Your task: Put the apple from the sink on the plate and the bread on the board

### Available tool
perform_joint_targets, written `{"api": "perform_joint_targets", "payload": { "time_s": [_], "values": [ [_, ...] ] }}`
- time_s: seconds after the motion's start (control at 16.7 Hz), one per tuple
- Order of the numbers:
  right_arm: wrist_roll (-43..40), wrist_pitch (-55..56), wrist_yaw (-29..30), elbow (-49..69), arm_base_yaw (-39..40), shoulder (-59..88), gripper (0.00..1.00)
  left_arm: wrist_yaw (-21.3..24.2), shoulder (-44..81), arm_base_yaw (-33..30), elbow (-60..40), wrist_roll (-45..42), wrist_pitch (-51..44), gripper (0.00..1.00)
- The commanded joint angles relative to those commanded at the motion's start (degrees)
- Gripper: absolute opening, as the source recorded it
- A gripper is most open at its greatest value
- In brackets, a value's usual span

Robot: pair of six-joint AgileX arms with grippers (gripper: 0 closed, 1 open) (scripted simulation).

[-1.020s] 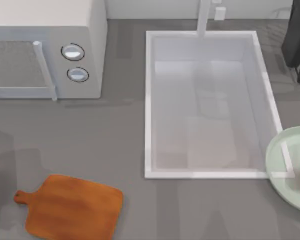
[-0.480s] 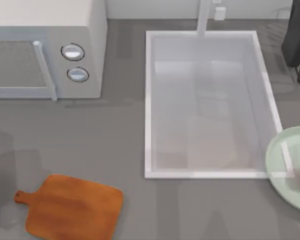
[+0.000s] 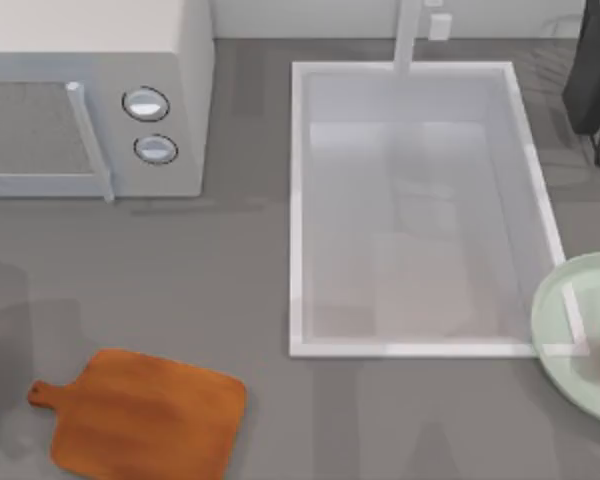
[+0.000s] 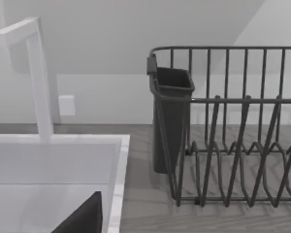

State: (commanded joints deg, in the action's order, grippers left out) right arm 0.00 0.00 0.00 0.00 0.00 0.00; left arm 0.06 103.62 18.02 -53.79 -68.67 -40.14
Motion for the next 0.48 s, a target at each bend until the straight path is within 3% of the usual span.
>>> {"api": "perform_joint_targets", "payload": {
  "time_s": [0.48],
  "values": [
    [0.00,0.00,0.00,0.00,0.00,0.00,1.00,0.31,-1.22,-0.09,-1.05,0.32,-1.96,0.00]
  ]
}}
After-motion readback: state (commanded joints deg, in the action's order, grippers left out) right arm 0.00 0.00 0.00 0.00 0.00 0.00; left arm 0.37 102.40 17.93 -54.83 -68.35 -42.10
